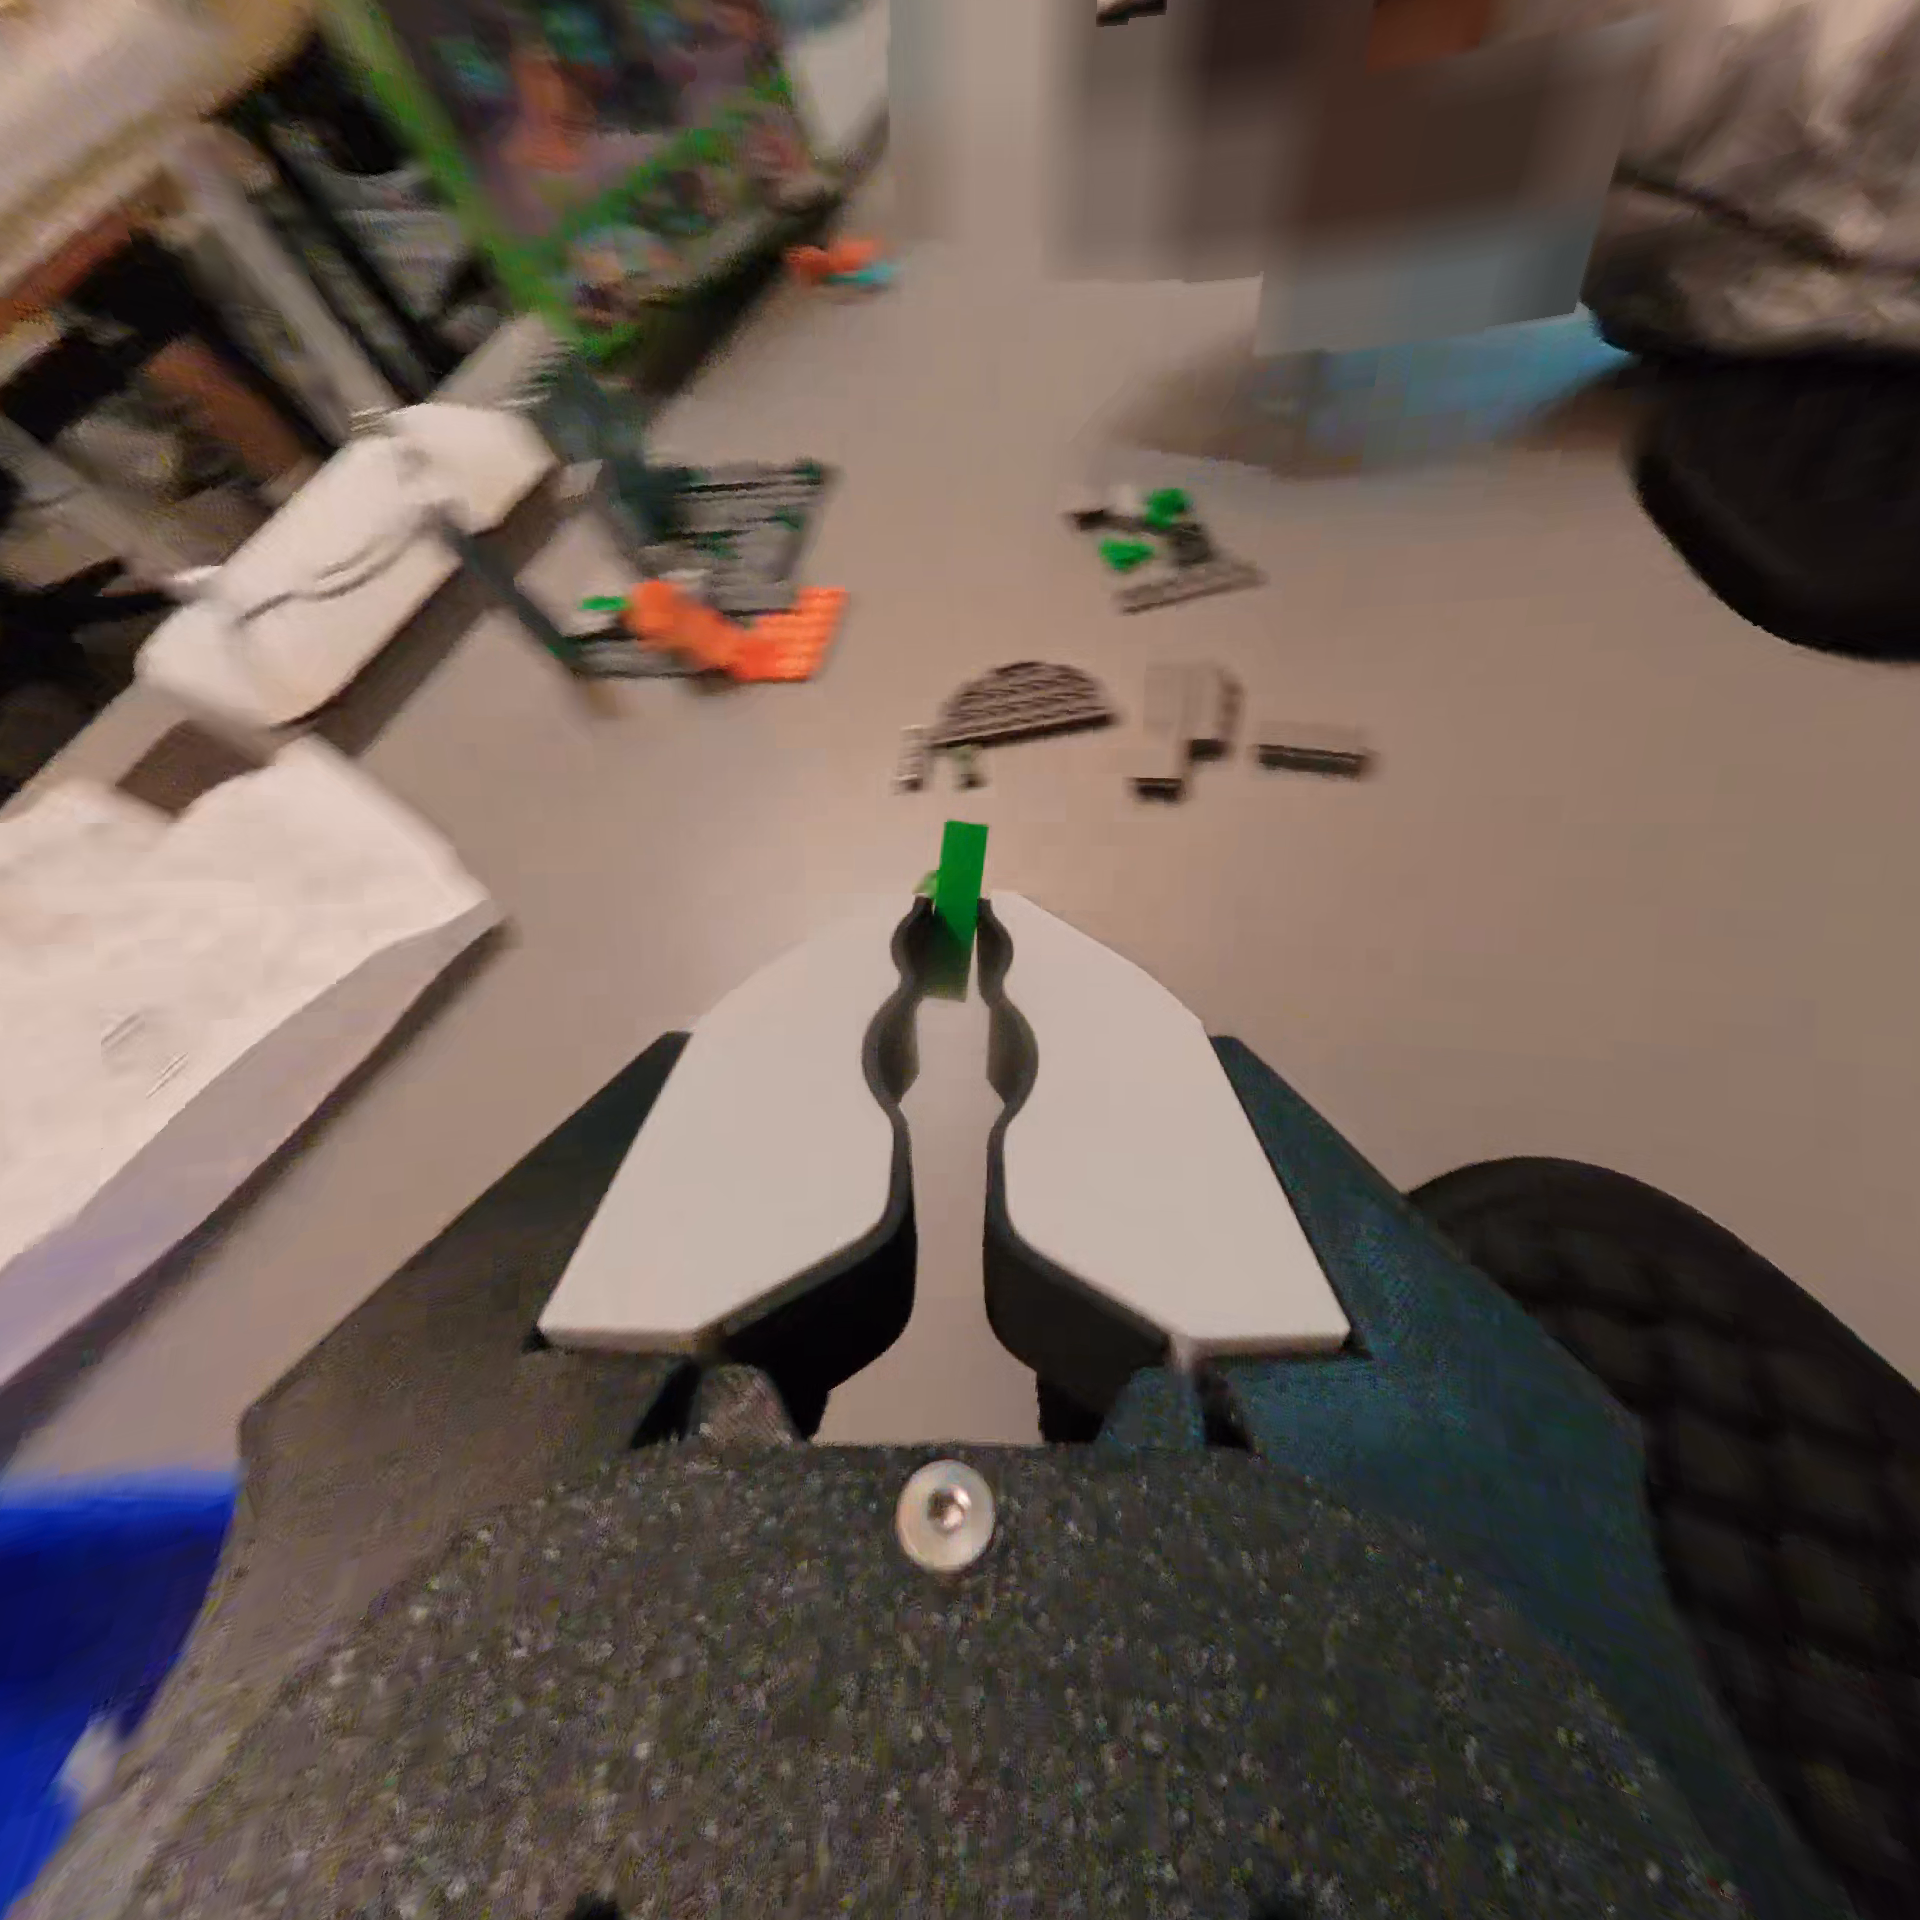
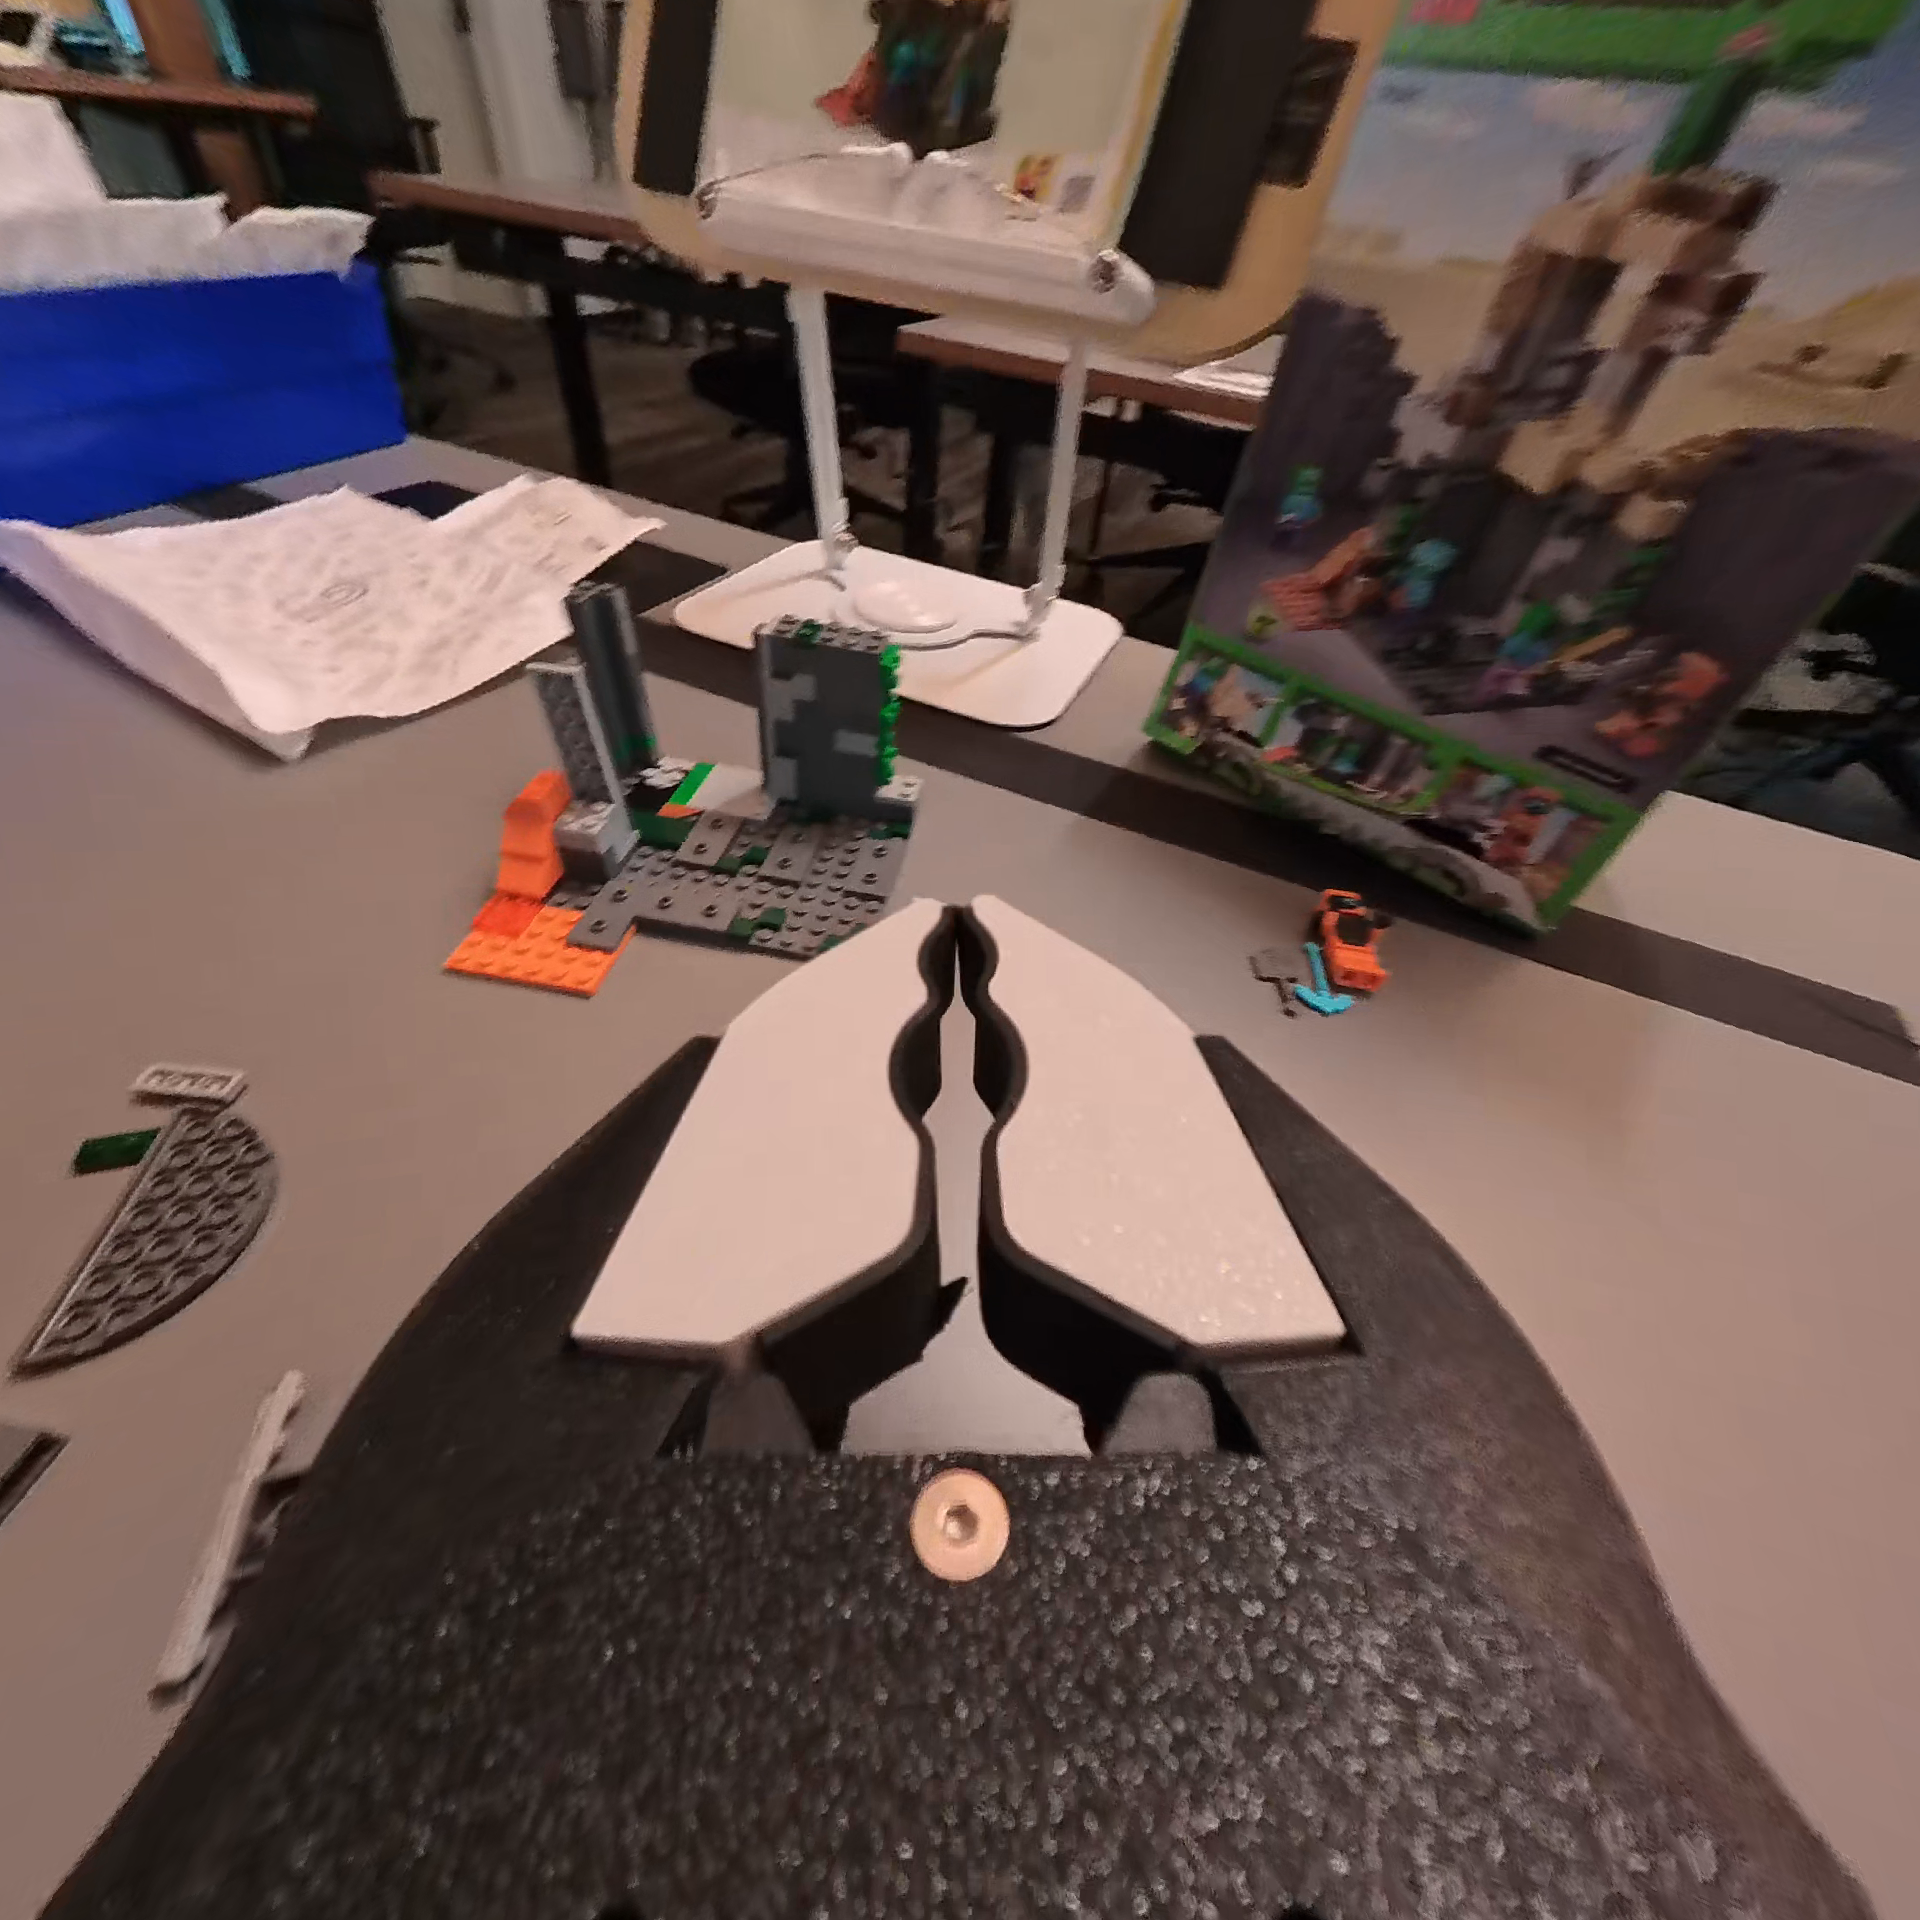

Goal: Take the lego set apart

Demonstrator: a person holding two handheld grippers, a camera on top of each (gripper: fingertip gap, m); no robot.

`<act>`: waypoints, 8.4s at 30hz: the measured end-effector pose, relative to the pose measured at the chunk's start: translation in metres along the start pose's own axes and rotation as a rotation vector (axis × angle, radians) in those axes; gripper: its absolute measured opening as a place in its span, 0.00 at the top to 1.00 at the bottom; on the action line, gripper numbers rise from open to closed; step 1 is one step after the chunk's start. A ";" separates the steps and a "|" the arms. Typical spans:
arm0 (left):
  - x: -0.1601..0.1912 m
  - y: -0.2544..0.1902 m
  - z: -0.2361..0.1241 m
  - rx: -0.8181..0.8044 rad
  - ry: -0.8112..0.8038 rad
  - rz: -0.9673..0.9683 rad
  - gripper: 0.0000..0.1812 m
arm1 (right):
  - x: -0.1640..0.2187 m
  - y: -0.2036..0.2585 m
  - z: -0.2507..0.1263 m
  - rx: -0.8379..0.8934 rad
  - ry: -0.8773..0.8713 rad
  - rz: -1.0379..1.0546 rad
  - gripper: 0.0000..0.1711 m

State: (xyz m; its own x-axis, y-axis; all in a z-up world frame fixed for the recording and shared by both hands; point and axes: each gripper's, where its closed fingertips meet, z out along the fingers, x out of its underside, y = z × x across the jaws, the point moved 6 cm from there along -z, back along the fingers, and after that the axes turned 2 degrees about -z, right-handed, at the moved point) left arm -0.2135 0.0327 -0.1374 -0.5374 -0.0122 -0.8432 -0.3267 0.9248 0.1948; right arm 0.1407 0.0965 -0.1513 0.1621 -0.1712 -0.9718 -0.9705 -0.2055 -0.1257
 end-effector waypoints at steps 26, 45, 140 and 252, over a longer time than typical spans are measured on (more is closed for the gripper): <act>0.136 0.151 -0.113 -0.758 0.441 -0.596 0.84 | 0.008 -0.051 -0.015 0.359 -0.092 0.054 1.00; 0.001 -0.053 0.090 0.199 0.257 0.062 0.82 | 0.013 -0.023 -0.001 0.188 -0.039 -0.008 1.00; 0.000 0.036 0.167 0.357 0.510 0.025 0.90 | 0.016 0.001 0.008 -0.018 0.002 -0.048 1.00; 0.086 0.139 -0.089 -0.273 0.616 -0.420 0.75 | 0.025 0.018 0.014 -0.120 0.086 -0.039 0.99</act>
State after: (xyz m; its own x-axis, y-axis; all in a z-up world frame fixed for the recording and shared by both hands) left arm -0.3742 0.1266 -0.1386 -0.6342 -0.6212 -0.4603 -0.7337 0.6713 0.1049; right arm 0.1246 0.1024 -0.1803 0.2187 -0.2414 -0.9455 -0.9358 -0.3266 -0.1331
